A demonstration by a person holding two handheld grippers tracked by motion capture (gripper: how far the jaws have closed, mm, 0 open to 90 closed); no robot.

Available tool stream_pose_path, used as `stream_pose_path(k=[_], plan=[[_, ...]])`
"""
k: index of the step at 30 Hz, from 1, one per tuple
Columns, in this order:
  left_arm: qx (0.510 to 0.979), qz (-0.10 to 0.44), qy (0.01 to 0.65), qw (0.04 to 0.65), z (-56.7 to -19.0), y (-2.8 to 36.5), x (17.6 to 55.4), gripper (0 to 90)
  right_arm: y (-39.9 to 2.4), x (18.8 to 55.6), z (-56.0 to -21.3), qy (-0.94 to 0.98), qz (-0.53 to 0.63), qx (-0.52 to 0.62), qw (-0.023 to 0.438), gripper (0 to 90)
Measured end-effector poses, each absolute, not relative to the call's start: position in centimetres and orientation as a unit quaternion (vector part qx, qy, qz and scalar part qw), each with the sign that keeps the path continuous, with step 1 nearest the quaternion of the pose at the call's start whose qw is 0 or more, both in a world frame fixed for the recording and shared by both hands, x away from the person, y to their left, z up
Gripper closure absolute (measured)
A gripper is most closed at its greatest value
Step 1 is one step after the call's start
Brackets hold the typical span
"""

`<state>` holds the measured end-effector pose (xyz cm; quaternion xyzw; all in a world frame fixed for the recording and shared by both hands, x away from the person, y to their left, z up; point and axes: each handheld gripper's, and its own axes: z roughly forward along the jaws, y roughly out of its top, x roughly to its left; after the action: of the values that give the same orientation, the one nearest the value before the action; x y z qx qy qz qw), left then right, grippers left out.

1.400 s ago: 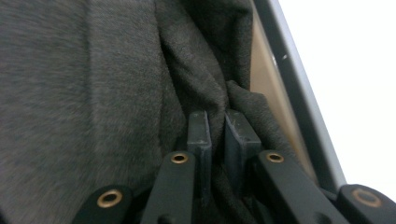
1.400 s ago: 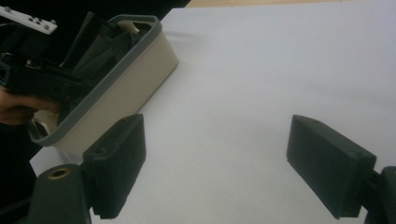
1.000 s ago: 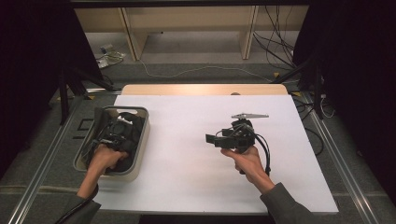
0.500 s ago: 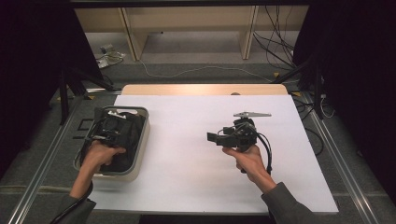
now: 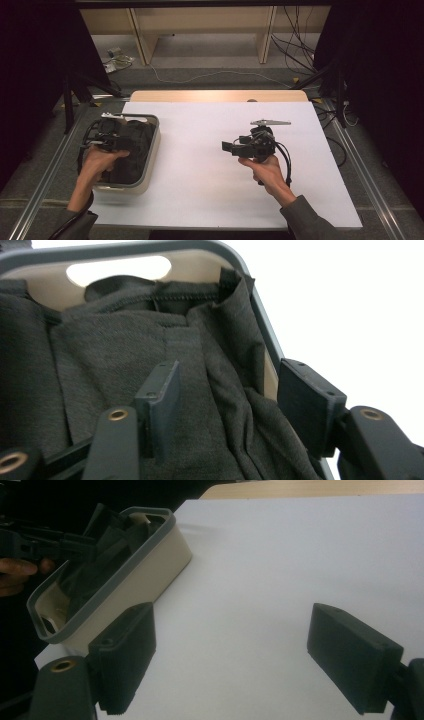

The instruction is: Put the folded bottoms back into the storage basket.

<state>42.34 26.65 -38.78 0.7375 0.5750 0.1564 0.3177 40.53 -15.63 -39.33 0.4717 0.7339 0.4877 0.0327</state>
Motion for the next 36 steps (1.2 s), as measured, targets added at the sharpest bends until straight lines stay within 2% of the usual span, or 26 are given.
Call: stream_pose_path(k=[13,36], plan=[[0.739,0.165,0.556,0.343,-38.4,25.1,42.2,26.3,-15.7,40.4,-39.2,0.733,0.491,0.469,0.037,20.3],[0.729,0.165,0.531,0.398,-38.5,22.9,41.6,19.2,-16.2,40.0,-39.1,0.729,0.502,0.463,0.039,19.6]])
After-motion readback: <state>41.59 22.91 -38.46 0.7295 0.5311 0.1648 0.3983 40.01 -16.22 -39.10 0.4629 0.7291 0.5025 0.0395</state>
